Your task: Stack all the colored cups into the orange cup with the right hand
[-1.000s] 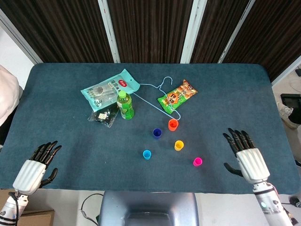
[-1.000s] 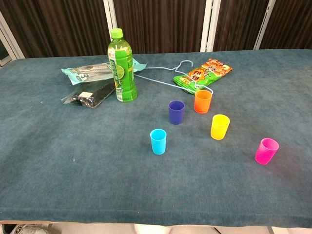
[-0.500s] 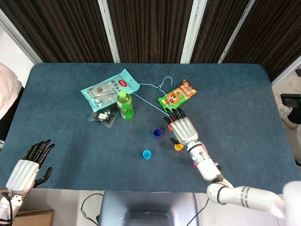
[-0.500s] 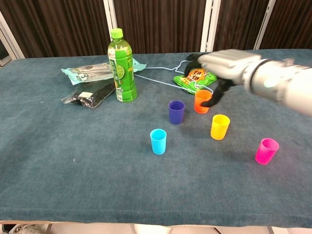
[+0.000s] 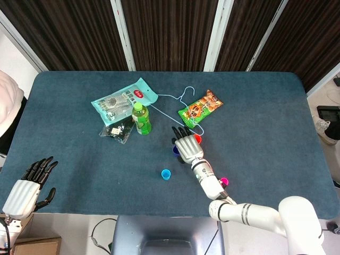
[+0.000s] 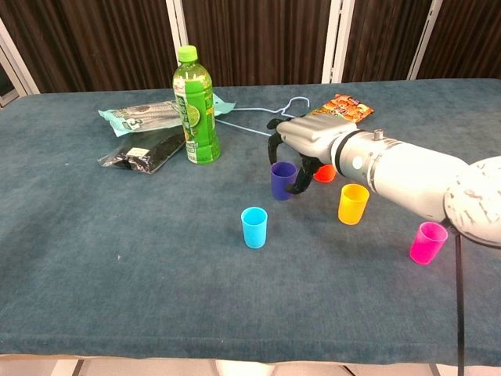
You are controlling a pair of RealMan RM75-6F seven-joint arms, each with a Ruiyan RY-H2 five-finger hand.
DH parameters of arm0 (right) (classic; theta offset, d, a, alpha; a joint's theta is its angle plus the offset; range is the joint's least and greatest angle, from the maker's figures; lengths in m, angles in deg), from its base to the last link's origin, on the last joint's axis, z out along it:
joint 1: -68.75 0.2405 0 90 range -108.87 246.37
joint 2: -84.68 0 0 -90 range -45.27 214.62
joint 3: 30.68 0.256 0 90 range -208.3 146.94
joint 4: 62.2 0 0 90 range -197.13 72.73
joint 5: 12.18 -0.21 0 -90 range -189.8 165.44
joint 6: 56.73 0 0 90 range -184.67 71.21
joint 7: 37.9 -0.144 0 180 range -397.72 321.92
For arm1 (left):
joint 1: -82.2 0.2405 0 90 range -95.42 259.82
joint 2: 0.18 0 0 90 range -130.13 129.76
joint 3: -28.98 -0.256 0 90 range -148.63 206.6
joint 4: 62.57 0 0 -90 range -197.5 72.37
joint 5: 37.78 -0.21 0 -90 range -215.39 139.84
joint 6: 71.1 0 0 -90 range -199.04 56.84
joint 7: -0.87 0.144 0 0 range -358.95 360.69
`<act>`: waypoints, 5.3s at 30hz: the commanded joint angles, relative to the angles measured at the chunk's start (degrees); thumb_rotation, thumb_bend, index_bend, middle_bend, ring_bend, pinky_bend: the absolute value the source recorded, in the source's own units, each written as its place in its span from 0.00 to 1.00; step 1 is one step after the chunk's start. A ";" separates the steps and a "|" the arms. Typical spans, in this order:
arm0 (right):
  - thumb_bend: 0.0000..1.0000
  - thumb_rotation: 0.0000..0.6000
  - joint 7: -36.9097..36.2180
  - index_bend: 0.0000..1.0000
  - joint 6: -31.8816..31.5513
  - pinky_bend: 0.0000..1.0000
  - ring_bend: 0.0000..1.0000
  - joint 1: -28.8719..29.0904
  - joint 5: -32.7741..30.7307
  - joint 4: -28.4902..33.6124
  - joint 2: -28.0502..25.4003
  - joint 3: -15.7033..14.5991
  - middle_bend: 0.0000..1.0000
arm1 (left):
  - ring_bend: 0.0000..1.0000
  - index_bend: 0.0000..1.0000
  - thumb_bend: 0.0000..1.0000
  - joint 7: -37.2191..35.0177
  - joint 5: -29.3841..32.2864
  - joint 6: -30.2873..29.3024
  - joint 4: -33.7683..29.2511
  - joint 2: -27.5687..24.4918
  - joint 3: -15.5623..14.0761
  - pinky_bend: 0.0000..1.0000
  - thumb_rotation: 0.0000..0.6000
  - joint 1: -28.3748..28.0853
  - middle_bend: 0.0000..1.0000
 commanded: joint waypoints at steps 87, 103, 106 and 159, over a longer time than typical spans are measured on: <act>0.46 1.00 -4.97 0.62 -9.62 0.00 0.00 -9.05 4.23 21.66 -17.21 -10.39 0.01 | 0.00 0.00 0.47 1.99 -0.94 1.34 -0.03 0.69 -0.85 0.11 1.00 -0.39 0.00; 0.46 1.00 -2.47 0.62 -13.20 0.00 0.00 -3.40 -2.50 12.42 -11.32 0.17 0.01 | 0.00 0.00 0.47 2.41 -0.50 1.61 -0.14 0.72 -0.71 0.11 1.00 -0.38 0.00; 0.46 1.00 -2.64 0.62 -12.37 0.00 0.00 -3.04 -3.10 10.19 -9.92 -0.29 0.01 | 0.00 0.00 0.47 2.20 -0.29 1.60 -0.12 0.64 -0.62 0.11 1.00 -0.36 0.00; 0.46 1.00 0.26 0.50 -5.86 0.00 0.00 -0.47 1.53 16.72 -2.38 -9.10 0.00 | 0.00 0.00 0.47 0.06 -0.40 0.34 -0.08 -0.36 -0.47 0.11 1.00 0.20 0.00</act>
